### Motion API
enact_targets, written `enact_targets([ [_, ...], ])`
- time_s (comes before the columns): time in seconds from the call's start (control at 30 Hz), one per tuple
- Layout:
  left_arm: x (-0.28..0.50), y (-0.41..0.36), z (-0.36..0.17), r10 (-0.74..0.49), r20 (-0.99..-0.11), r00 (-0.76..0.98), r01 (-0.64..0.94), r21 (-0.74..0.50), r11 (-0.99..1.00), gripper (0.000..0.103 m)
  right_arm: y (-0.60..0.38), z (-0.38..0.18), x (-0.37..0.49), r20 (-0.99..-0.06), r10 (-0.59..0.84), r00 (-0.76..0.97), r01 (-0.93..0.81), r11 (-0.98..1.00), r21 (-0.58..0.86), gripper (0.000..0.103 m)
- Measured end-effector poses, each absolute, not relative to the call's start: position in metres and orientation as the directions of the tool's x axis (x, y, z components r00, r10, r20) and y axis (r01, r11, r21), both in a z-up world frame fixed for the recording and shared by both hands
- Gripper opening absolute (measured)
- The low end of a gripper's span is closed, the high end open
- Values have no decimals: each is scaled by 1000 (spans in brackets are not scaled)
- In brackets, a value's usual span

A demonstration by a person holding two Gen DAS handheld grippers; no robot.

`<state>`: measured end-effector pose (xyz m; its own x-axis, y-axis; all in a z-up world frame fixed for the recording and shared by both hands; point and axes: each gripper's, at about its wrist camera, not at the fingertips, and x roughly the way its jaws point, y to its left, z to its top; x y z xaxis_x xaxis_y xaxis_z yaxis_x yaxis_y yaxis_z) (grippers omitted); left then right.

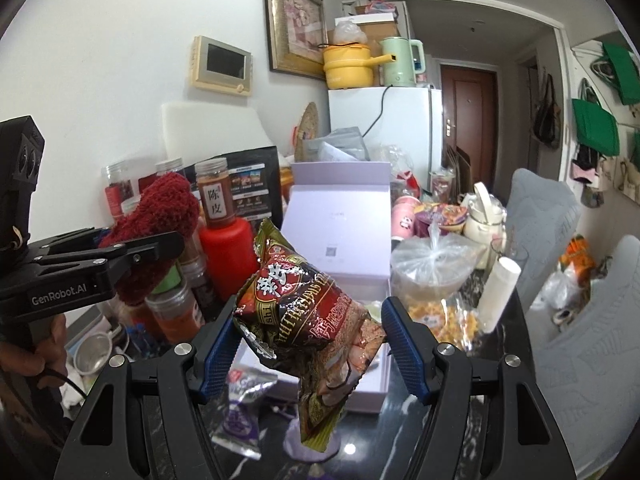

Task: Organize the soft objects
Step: 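Carry the scrunchie and chips bag with both grippers over the lavender box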

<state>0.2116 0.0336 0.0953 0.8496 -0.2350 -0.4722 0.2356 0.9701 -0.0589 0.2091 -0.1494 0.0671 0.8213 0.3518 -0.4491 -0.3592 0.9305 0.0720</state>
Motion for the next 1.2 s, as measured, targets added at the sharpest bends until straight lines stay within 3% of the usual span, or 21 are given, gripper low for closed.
enact_targets([
  [0.6,303,12,80,-248,-510,823,255,-57,965,53,-145,67,291,-437,378,816,-382,920,83,70],
  [1.2,368,8,21,-231,-633,739,254,-56,966,53,-137,19,366,-524,385,760,-392,914,102,70],
])
